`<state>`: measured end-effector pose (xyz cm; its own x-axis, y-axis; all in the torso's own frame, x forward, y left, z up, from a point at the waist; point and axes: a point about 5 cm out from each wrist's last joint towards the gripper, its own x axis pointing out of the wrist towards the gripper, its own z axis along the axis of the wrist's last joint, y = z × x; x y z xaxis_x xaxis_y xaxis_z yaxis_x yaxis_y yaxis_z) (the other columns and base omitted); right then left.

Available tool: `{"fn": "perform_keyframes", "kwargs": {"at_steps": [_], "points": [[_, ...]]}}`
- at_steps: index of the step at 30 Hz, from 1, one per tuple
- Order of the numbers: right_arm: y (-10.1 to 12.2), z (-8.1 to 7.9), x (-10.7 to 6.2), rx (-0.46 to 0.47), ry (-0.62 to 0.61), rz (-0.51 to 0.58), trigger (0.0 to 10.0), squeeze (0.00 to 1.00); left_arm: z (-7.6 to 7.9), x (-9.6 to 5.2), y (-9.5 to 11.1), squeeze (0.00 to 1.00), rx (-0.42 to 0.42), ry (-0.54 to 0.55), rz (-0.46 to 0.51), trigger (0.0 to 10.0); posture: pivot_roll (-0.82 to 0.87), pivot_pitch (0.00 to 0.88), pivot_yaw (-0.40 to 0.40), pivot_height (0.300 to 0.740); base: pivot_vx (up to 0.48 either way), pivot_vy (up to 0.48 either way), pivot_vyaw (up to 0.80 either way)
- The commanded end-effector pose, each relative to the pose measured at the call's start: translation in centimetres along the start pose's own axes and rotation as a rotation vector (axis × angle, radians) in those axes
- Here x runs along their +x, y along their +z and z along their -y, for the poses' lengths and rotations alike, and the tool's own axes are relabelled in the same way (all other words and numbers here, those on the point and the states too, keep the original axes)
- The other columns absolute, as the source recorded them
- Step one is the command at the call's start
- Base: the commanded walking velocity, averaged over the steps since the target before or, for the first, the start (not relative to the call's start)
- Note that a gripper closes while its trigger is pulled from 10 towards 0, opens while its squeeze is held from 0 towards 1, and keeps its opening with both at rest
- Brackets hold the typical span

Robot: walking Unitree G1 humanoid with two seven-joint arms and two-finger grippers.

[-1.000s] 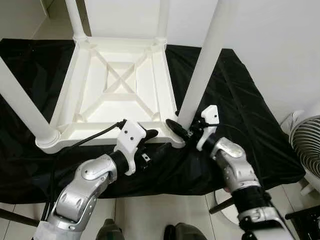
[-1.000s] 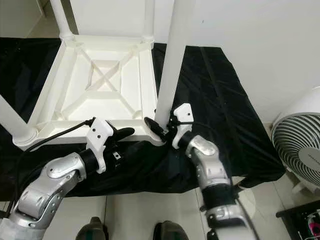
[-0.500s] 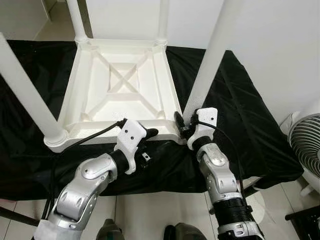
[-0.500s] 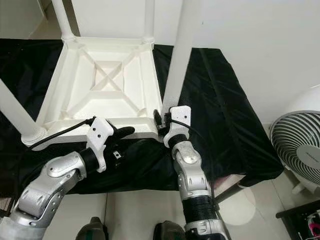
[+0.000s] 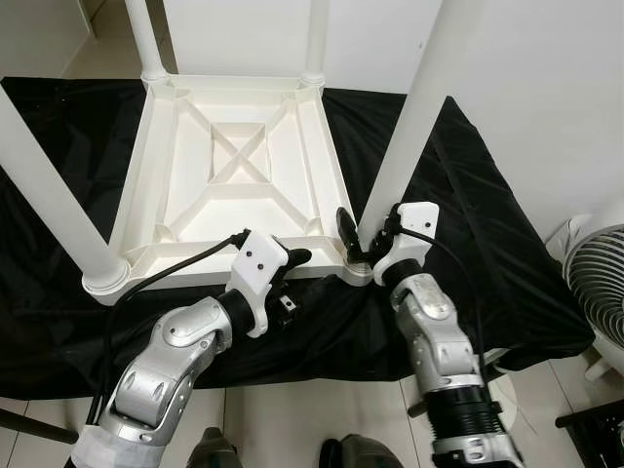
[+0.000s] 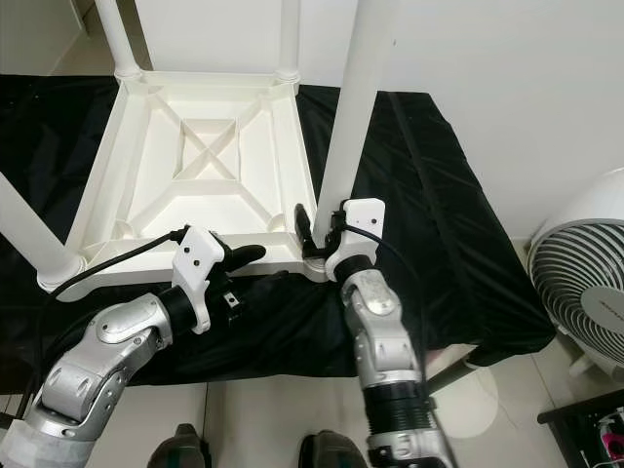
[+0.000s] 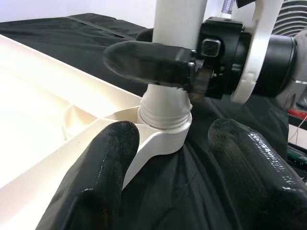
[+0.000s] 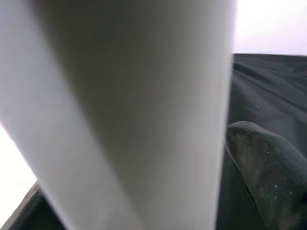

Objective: Building children table

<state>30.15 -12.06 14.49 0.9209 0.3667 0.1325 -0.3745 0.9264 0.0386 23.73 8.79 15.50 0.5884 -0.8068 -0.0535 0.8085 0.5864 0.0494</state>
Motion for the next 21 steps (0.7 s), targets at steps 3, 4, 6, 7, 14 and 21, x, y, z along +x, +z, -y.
{"fn": "perform_keyframes", "kwargs": {"at_steps": [3, 4, 6, 7, 14, 21], "points": [[-0.3, 0.3, -0.4, -0.055, 0.282, -0.068, 10.0, 0.00, 0.0, 0.1, -0.3, 0.00, 0.010, 0.002, -0.012, 10.0, 0.02, 0.000, -0.046, 0.740, 0.000, 0.000, 0.00], [-0.4, 0.4, -0.6, -0.084, 0.351, -0.078, 10.0, 0.00, 0.0, 0.1, -0.3, 0.00, 0.010, -0.002, -0.014, 10.0, 0.02, 0.000, -0.044, 0.740, 0.000, 0.000, 0.00], [-0.5, 0.5, -0.7, -0.102, 0.391, -0.085, 10.0, 0.00, 0.1, 0.0, -0.3, 0.00, 0.010, -0.006, -0.015, 10.0, 0.02, 0.000, -0.043, 0.740, 0.000, 0.000, 0.00], [-0.5, 0.6, -0.7, -0.109, 0.424, -0.095, 10.0, 0.00, 0.1, 0.0, -0.3, 0.00, 0.010, -0.008, -0.015, 10.0, 0.02, 0.000, -0.043, 0.740, 0.000, 0.000, 0.00], [-0.5, 0.8, 0.3, -0.117, 0.551, -0.117, 10.0, 0.00, 0.1, -0.1, -0.4, 0.00, 0.010, -0.013, -0.019, 10.0, 0.02, 0.000, -0.039, 0.740, 0.000, 0.000, 0.00], [-0.7, 1.3, 1.8, -0.107, 0.590, -0.138, 0.0, 0.00, 0.2, -0.2, -0.4, 0.00, 0.016, -0.019, -0.018, 10.0, 0.04, 0.000, -0.043, 0.740, 0.000, 0.000, 0.00]]}}
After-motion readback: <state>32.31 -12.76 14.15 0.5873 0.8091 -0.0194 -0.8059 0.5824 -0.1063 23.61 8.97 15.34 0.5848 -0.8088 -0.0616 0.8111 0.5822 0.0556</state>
